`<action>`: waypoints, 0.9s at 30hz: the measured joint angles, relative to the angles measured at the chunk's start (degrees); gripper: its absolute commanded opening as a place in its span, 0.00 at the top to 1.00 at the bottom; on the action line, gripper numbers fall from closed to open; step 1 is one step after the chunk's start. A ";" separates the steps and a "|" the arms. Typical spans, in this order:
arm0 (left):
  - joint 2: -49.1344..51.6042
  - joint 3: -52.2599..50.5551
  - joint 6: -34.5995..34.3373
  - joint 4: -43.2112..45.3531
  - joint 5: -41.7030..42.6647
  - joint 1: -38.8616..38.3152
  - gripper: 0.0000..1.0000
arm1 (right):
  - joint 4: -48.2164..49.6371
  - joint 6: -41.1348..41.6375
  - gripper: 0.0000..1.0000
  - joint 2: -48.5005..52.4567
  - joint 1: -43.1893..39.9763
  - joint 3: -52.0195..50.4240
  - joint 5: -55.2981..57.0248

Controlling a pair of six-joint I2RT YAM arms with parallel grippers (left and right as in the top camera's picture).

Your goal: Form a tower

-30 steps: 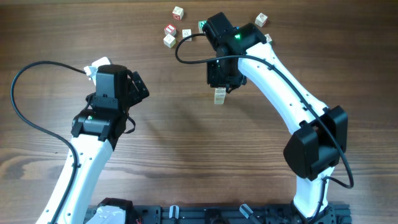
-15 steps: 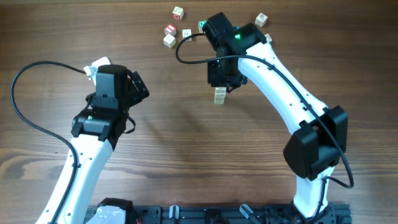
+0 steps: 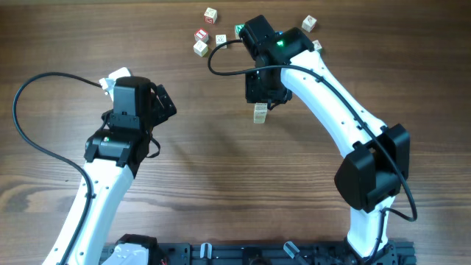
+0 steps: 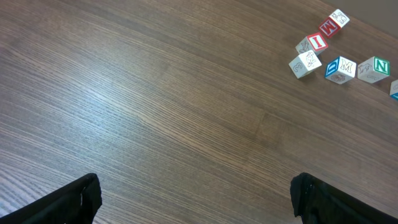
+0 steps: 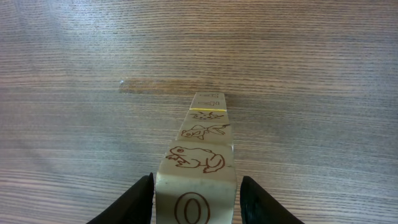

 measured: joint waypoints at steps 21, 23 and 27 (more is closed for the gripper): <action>0.00 0.00 0.00 0.00 0.00 0.00 0.00 | 0.00 0.85 0.74 0.00 0.00 0.00 0.00; 0.00 0.00 0.00 0.02 0.00 0.00 0.00 | -0.15 0.85 0.75 0.00 0.00 0.02 0.02; 0.00 0.00 0.00 0.02 0.00 0.00 0.00 | -0.50 0.85 0.74 0.00 0.00 0.11 0.02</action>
